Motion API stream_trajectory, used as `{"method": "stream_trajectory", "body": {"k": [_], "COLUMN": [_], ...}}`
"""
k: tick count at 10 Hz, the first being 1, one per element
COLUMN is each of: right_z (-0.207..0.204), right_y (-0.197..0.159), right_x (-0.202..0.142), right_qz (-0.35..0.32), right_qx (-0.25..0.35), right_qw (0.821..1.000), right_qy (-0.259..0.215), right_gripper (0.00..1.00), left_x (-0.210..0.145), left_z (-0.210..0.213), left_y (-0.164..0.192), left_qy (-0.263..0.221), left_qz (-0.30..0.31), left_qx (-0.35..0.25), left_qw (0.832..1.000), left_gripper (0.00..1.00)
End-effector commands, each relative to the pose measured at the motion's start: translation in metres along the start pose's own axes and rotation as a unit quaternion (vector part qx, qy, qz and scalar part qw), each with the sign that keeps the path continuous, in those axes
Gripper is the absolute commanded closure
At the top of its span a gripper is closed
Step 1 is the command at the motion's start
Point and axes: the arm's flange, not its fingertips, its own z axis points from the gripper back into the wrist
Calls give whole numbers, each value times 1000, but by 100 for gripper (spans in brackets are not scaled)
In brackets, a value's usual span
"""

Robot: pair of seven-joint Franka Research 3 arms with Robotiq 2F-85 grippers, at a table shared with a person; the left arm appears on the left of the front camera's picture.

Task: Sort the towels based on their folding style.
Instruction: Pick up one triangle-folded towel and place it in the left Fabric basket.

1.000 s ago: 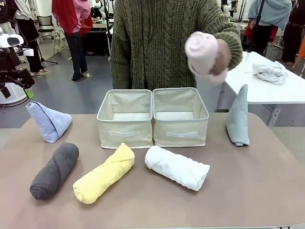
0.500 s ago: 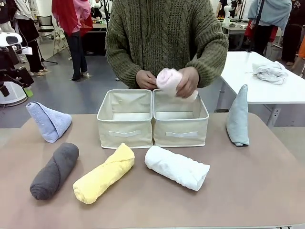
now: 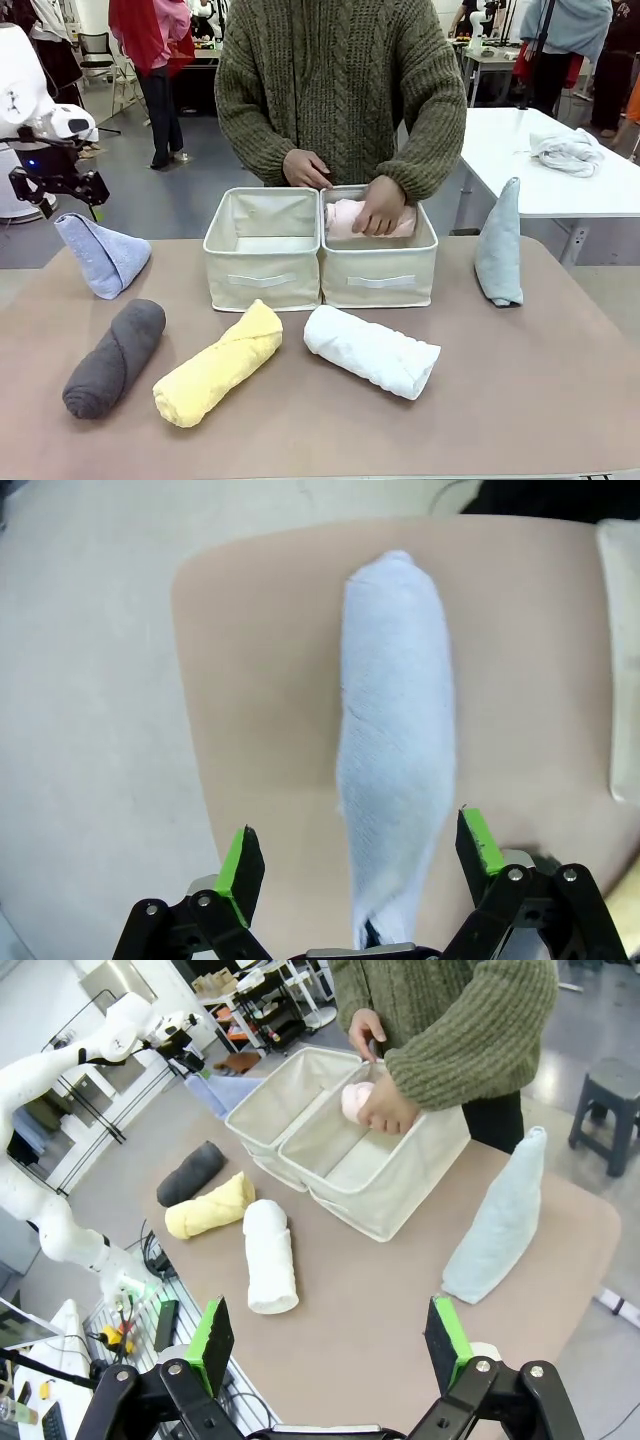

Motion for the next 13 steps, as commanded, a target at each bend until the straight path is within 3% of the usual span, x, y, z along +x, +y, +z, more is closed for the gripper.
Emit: {"method": "stream_trajectory", "body": {"k": [1, 6, 7, 8, 9, 10, 12, 13], "right_z": [0, 0, 0, 0, 0, 0, 0, 0], "right_y": [-1, -1, -1, -1, -1, -1, -1, -1], "right_x": [0, 0, 0, 0, 0, 0, 0, 0], "right_qz": [2, 2, 2, 2, 2, 2, 2, 2], "right_qx": [5, 5, 5, 5, 5, 5, 5, 5], "right_qw": [1000, 1000, 1000, 1000, 1000, 1000, 1000, 1000], "right_qy": [-4, -4, -4, -4, -4, -4, -4, -4], "right_gripper": [0, 0, 0, 0, 0, 0, 0, 0], "left_x": [0, 1, 2, 2, 2, 2, 2, 2], "left_z": [-8, -30, -30, -29, -27, -25, -23, -22], "left_y": [-8, -10, -10, -9, -8, -7, -6, -6], "left_qy": [15, 66, 58, 58, 58, 59, 64, 67], "left_qz": [20, 14, 13, 14, 16, 17, 22, 24], "left_qx": [31, -13, -17, -16, -16, -18, -19, -20], "left_qw": [999, 998, 998, 998, 998, 998, 998, 997], "left_gripper": [0, 0, 6, 55, 62, 100, 100, 80]}}
